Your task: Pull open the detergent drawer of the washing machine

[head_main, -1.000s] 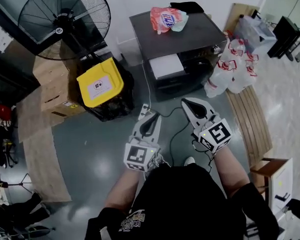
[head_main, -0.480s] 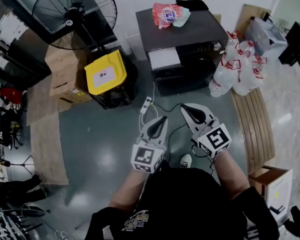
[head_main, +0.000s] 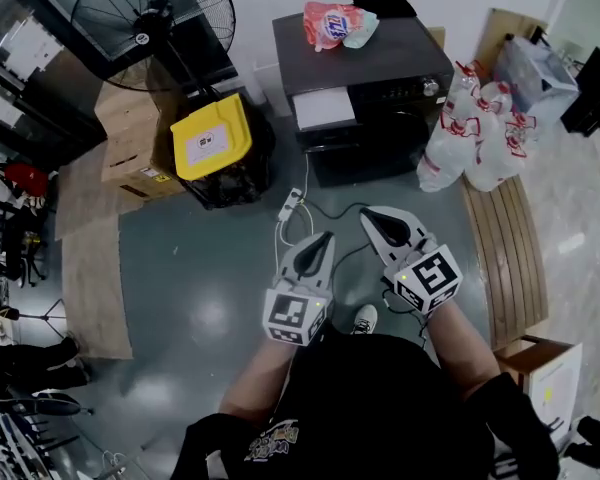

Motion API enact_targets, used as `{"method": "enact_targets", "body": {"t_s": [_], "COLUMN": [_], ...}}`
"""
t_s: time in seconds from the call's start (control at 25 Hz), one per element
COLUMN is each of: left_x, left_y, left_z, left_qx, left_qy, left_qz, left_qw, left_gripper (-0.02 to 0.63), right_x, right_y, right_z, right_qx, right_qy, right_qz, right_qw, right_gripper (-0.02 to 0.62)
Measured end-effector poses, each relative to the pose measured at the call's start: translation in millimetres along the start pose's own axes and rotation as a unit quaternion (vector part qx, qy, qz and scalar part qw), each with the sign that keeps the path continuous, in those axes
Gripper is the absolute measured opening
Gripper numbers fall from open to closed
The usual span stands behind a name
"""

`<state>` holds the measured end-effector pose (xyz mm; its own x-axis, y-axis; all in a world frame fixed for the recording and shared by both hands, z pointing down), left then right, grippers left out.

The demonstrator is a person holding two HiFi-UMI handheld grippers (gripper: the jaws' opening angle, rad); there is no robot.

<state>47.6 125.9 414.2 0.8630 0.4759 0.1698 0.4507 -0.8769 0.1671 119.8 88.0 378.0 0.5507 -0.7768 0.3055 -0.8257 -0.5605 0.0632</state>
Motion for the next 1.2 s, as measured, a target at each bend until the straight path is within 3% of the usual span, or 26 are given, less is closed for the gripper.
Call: {"method": "enact_targets", "body": {"t_s": [1.2], "left_x": [-3.8], "left_y": [6.7], "left_z": [4.1], "left_qx": [0.008], "left_qy": [0.005], "left_qz": [0.004], "left_qw": [0.9999], "left_gripper": [0.012], "right_x": [4.1], "right_y": [2.9], "right_z": [-3.6], "right_qx": [-0.007], "right_qy": [0.0], "right_qz": [0.001], "right_qw": [1.0], "right_gripper": [0.003]}}
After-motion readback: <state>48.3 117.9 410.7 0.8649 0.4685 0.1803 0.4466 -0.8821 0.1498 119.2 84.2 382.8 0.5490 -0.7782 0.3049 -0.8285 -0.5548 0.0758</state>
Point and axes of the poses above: the fingertips, and each gripper's own axes: y forward along the fingers, x to its right, z out of its top, the point moved 2 cm from there along -y, backward along the fingers, and after that the axes turned 14 degrees about y, right-handed, at the moved point
